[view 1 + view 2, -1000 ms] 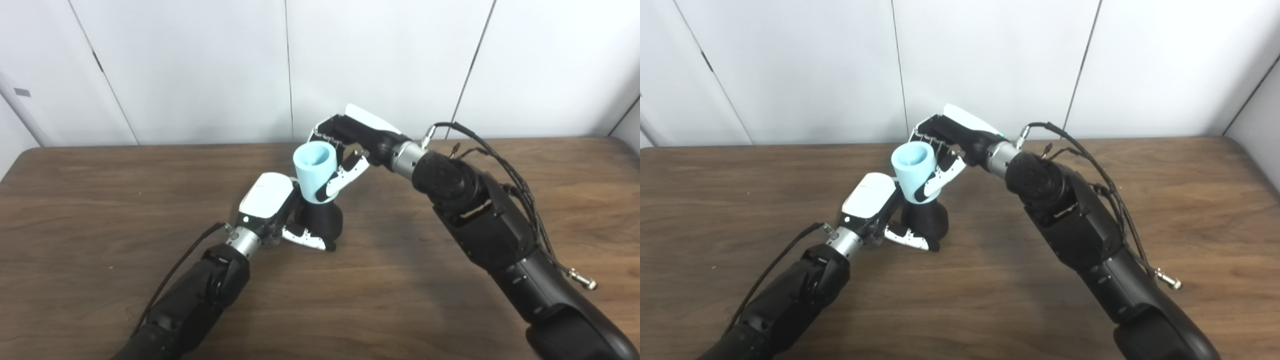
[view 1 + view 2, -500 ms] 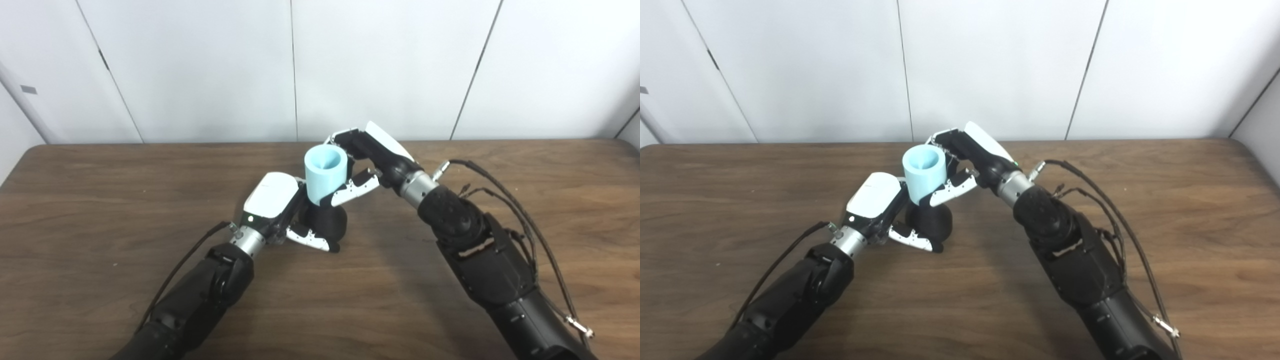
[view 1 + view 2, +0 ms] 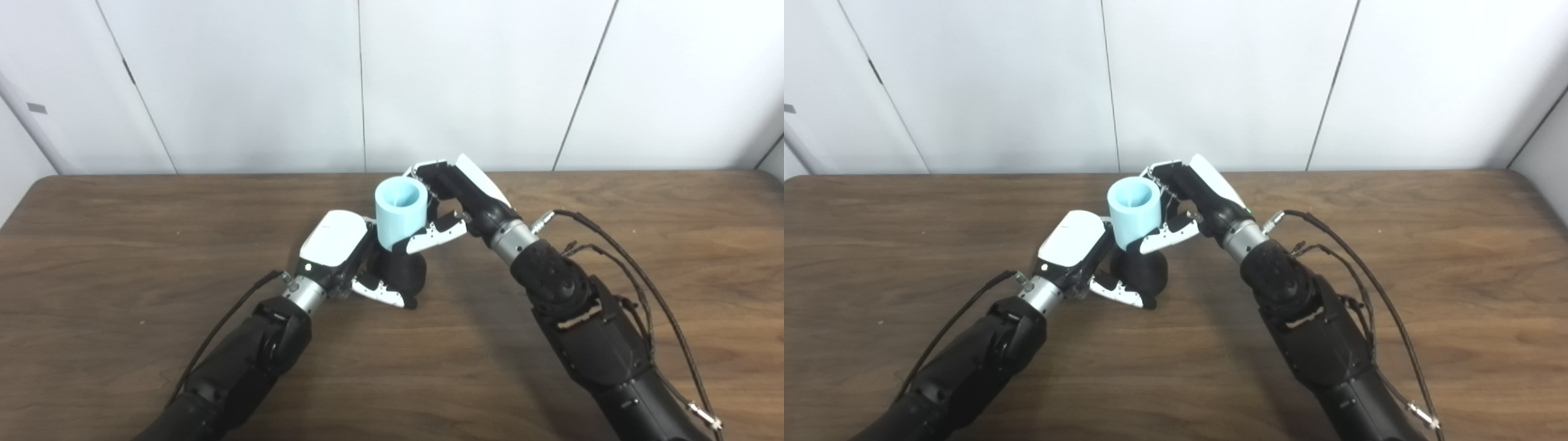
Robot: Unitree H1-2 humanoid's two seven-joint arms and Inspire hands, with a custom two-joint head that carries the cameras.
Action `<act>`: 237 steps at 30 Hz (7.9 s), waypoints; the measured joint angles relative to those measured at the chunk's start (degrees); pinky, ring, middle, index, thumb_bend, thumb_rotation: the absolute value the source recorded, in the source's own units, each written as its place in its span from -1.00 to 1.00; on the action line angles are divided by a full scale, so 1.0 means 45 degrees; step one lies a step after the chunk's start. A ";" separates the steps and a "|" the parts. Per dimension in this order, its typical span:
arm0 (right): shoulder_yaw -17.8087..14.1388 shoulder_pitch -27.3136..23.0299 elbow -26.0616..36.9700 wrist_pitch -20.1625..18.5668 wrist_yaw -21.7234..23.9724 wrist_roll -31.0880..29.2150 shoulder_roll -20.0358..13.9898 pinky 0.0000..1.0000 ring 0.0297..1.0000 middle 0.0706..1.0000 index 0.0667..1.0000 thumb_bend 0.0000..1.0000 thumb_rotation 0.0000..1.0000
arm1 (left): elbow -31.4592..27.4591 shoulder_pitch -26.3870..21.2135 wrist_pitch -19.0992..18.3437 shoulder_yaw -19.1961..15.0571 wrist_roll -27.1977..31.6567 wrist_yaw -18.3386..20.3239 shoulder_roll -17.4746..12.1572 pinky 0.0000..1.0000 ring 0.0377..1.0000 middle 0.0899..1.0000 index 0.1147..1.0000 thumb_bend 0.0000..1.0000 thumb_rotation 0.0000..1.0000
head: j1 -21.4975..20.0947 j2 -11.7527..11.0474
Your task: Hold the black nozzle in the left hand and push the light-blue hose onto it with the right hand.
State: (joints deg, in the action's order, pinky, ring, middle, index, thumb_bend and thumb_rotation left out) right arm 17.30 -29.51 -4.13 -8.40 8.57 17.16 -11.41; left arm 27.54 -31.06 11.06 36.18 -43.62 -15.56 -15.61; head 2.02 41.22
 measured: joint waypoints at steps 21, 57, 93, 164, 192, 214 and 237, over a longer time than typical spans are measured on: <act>-0.0071 0.0071 0.0910 -0.2515 0.2281 0.0242 -0.1036 0.87 1.00 1.00 1.00 1.00 -0.09 | -0.0066 0.0025 0.0079 0.0089 0.0104 -0.0014 -0.0091 0.09 0.12 -0.13 -0.17 0.05 -1.00 | -0.0039 -0.0156; 0.0182 -0.0037 0.4021 0.3840 0.4048 0.2237 -0.3165 1.00 1.00 1.00 1.00 0.63 1.00 | 0.0178 -0.0092 0.0262 0.0096 0.0139 -0.0019 -0.0084 0.00 0.08 -0.14 -0.16 0.05 -1.00 | 0.0020 -0.0254; 0.0893 0.0238 0.4018 0.4920 0.4056 0.4462 -0.3565 0.93 1.00 1.00 1.00 0.73 0.98 | 0.0236 -0.0080 0.0266 0.0099 0.0157 -0.0022 -0.0055 0.05 0.09 -0.13 -0.17 0.05 -1.00 | 0.0039 -0.0078; 0.1331 0.1063 0.4266 0.3891 0.2760 0.5298 -0.3068 0.74 0.98 1.00 1.00 0.43 0.45 | 0.0200 -0.0049 0.0253 0.0037 0.0187 -0.0021 -0.0100 0.03 0.09 -0.15 -0.15 0.05 -1.00 | 0.0078 0.0137; -0.4830 0.2226 0.2831 -0.3197 -0.0453 -0.2624 0.1635 -0.12 0.17 0.48 0.52 0.29 -0.67 | 0.0294 -0.0059 0.0322 0.0011 0.0250 -0.0051 -0.0025 -0.02 0.05 -0.16 -0.15 0.05 -1.00 | 0.0020 -0.0078; -0.3462 0.4060 0.1275 0.0961 -0.2869 0.0463 0.0741 -0.11 0.12 0.40 0.39 0.45 -0.91 | -0.0152 0.0311 0.0264 -0.0469 0.0867 0.0123 -0.0059 0.36 0.45 0.39 0.32 0.49 -0.68 | -0.0079 -0.0176; -0.3440 0.4278 0.0753 0.2565 -0.3258 0.0341 0.0909 -0.10 0.07 0.36 0.38 0.43 -0.90 | -0.4877 0.2780 -0.3038 -0.3673 0.3020 0.5161 -0.1321 0.80 1.00 0.98 0.97 0.86 -0.55 | -0.0059 -0.0117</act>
State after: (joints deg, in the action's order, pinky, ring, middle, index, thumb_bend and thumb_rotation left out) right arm 1.81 -10.26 -0.74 3.15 -6.09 18.69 -7.33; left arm 5.59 -18.54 -2.61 19.65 -30.03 7.66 -21.55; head 1.76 40.69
